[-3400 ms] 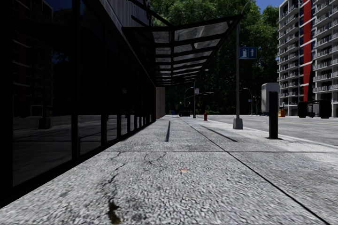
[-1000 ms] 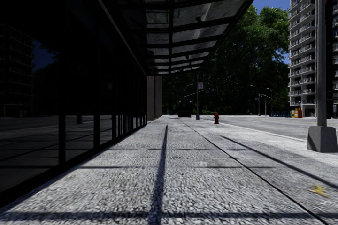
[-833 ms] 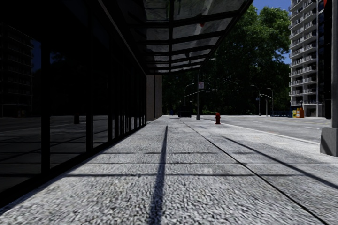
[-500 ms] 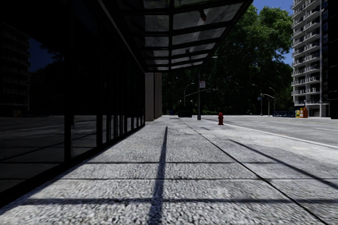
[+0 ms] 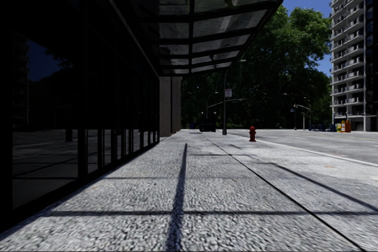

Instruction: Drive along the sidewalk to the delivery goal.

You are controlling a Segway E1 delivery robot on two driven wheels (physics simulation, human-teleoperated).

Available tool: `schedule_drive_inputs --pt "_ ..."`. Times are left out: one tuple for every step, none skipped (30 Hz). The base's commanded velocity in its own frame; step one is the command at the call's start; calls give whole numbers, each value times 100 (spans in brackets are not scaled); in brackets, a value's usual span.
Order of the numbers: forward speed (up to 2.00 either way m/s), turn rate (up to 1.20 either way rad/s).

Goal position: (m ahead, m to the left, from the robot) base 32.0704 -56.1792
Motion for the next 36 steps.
schedule_drive_inputs --pt "200 0" --pt "200 0" --pt "200 0" --pt "200 0" --pt "200 0" --pt "200 0" --pt "200 0" --pt "200 0" --pt "200 0" --pt "200 0" --pt "200 0" --pt "200 0" --pt "200 0" --pt "200 0" --pt "200 0" --pt "200 0" --pt "200 0" --pt "200 0" --pt "200 0" --pt "200 0" --pt "200 0" --pt "200 0" --pt "200 0" --pt "200 0" --pt "200 0" --pt "200 0" --pt "200 0" --pt "200 0" --pt "200 0" --pt "200 0" --pt "200 0" --pt "200 0" --pt "200 0" --pt "200 0" --pt "200 0" --pt "200 0"
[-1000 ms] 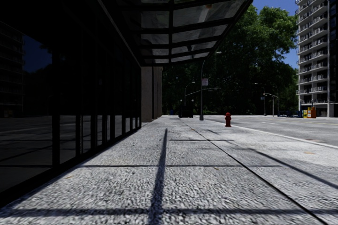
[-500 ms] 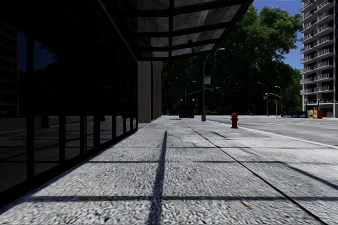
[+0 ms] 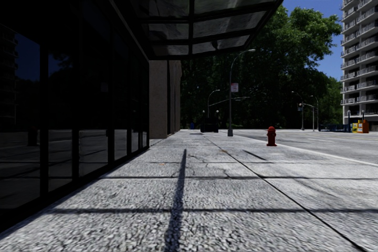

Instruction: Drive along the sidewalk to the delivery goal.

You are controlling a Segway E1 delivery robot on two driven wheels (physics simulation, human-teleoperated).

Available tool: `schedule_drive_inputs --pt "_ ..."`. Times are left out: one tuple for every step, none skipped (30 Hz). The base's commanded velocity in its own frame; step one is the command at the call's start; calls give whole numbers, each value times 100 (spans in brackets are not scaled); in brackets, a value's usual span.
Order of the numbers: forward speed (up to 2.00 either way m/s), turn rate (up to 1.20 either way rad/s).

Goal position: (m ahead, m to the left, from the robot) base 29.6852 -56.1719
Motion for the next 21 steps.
schedule_drive_inputs --pt "200 0" --pt "200 0" --pt "200 0" --pt "200 0" --pt "200 0" --pt "200 0" --pt "200 0" --pt "200 0" --pt "200 0" --pt "200 0" --pt "200 0" --pt "200 0" --pt "200 0" --pt "200 0" --pt "200 0" --pt "200 0" --pt "200 0" --pt "200 0" --pt "200 0" --pt "200 0" --pt "200 0"
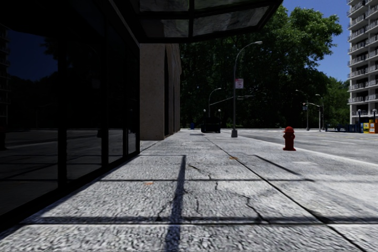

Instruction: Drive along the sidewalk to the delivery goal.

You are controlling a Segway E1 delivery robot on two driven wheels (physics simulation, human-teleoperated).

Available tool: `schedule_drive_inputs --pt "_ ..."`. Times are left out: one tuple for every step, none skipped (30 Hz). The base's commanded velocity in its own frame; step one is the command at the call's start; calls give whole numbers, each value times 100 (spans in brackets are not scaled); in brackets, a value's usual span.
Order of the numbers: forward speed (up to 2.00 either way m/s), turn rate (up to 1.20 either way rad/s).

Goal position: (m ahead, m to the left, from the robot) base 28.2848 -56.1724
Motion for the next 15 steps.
schedule_drive_inputs --pt "200 0" --pt "200 0" --pt "200 0" --pt "200 0" --pt "200 0" --pt "200 0" --pt "200 0" --pt "200 0" --pt "200 0" --pt "200 0" --pt "200 0" --pt "200 0" --pt "200 0" --pt "200 0" --pt "200 0"
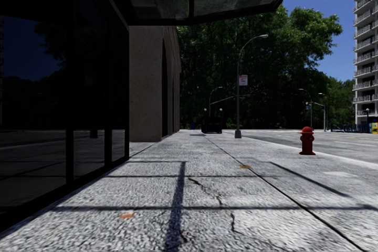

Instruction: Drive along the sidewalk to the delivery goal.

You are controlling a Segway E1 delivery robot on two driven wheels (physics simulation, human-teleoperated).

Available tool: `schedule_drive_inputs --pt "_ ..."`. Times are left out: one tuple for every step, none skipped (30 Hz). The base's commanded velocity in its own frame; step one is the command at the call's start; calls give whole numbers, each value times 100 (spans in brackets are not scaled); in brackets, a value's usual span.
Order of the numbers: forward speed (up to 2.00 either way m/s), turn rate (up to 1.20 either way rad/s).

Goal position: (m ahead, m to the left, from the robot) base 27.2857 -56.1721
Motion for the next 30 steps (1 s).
schedule_drive_inputs --pt "200 0" --pt "200 0" --pt "200 0" --pt "200 0" --pt "200 0" --pt "200 0" --pt "200 0" --pt "200 0" --pt "200 0" --pt "200 0" --pt "200 0" --pt "200 0" --pt "200 0" --pt "200 0" --pt "200 0" --pt "200 0" --pt "200 0" --pt "200 0" --pt "200 0" --pt "200 0" --pt "200 0" --pt "200 0" --pt "200 0" --pt "200 0" --pt "200 0" --pt "200 0" --pt "200 0" --pt "200 0" --pt "200 0" --pt "200 0"
